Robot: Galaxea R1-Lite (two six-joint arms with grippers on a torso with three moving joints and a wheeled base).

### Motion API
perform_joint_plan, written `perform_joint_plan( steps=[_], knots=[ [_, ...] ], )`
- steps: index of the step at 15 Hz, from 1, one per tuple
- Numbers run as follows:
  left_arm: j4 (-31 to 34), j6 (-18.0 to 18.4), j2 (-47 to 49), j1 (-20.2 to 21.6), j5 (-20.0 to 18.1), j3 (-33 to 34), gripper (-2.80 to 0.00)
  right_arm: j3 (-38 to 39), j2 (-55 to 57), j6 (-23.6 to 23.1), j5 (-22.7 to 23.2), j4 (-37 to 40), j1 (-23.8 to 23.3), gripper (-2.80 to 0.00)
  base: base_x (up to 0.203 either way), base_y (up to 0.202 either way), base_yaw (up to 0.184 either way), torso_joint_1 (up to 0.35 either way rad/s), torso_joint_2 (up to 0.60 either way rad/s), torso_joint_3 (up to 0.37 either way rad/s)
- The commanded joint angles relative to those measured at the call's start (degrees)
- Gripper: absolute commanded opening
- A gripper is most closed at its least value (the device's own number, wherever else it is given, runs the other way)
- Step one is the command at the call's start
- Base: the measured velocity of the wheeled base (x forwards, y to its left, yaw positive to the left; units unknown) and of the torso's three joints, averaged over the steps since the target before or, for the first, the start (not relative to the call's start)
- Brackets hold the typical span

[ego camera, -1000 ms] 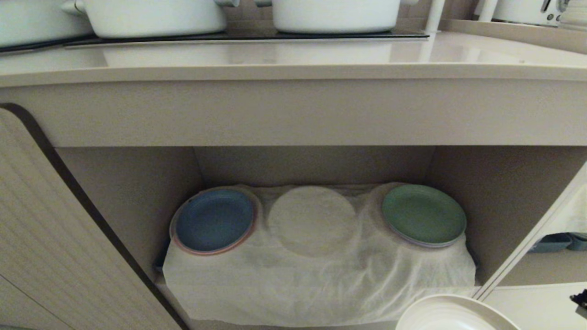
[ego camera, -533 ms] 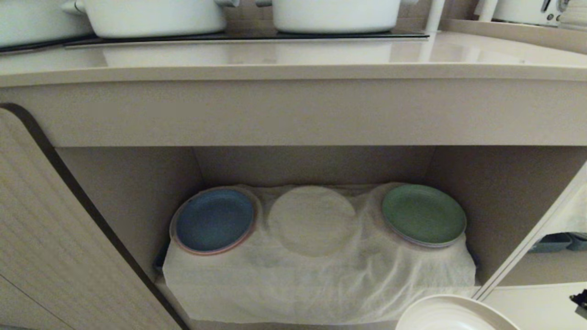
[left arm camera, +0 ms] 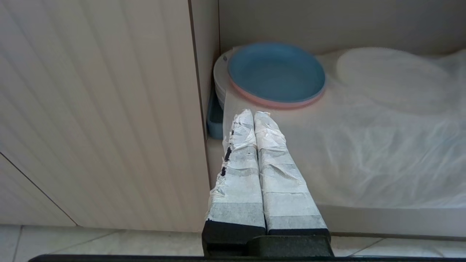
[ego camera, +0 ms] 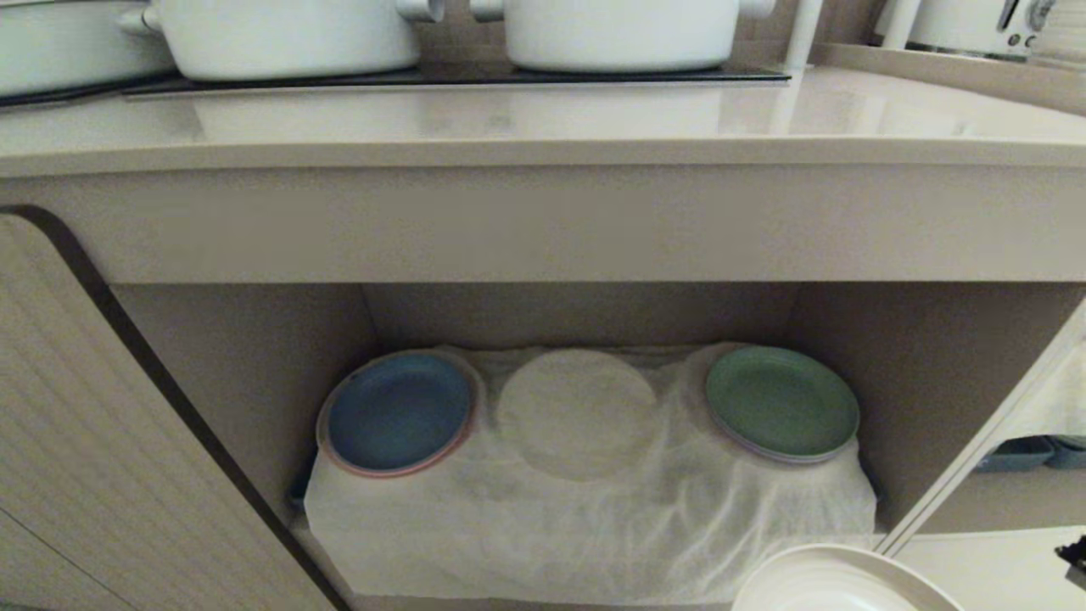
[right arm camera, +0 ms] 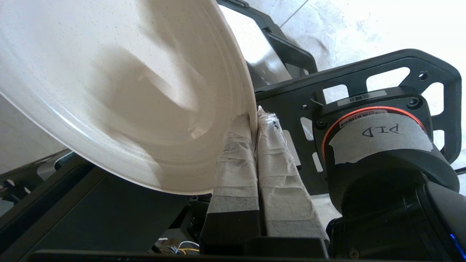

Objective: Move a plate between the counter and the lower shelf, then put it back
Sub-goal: Put the plate

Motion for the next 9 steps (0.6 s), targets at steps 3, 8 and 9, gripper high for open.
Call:
perform_joint_plan(
  steps=[3,8,9],
  knots=[
    [0.0,0.0,0.0,0.0,0.0,0.0,-2.80,0.2,-0.1,0.3,0.1,0.3,0.1,-2.80,0.000,0.000,0.000,0.063,-0.25,-0.282],
    [0.0,0.0,0.0,0.0,0.0,0.0,-2.80,0.3,-0.1,0.4,0.1,0.2,0.1,-2.80,0.000,0.000,0.000,0.181,-0.53,-0.290],
    [0.0,0.0,0.0,0.0,0.0,0.0,-2.80,0.3,-0.1,0.4,0.1,0.3,0.1,-2.80,0.000,0.000,0.000,0.184,-0.48,-0.284]
  ],
)
